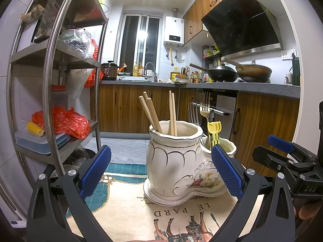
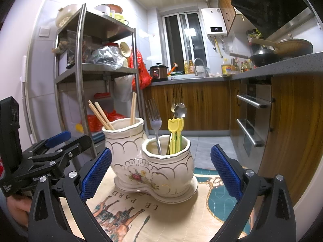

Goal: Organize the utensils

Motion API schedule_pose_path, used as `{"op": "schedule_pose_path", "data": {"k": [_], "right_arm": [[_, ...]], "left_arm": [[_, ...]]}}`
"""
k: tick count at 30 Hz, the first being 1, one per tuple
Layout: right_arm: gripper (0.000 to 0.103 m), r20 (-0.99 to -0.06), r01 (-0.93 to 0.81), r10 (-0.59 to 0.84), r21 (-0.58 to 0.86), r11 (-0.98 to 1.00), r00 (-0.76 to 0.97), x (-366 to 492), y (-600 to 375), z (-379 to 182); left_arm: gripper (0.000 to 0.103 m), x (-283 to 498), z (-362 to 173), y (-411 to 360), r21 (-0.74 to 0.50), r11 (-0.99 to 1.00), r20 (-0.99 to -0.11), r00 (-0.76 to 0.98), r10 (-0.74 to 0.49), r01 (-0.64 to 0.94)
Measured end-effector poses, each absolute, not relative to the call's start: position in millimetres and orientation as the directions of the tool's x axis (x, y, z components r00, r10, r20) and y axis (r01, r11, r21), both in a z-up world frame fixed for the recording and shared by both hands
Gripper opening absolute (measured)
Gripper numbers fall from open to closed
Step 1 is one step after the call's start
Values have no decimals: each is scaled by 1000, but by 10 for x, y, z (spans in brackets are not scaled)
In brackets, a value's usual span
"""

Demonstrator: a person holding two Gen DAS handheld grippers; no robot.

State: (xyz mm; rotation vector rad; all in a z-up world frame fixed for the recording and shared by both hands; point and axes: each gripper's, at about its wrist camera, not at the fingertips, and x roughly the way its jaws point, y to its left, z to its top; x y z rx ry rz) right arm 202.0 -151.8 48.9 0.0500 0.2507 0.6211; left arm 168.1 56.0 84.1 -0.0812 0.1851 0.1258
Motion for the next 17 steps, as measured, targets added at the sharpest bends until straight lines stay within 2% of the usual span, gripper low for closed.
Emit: {"op": "schedule_pose_path", "data": {"k": [17], "right_arm": [[98,-218,-573,584,119,811,782,2009,-1508,493]], "left_arm": [[98,1668,853,643,-61,991,-192,976,105,-118]]}}
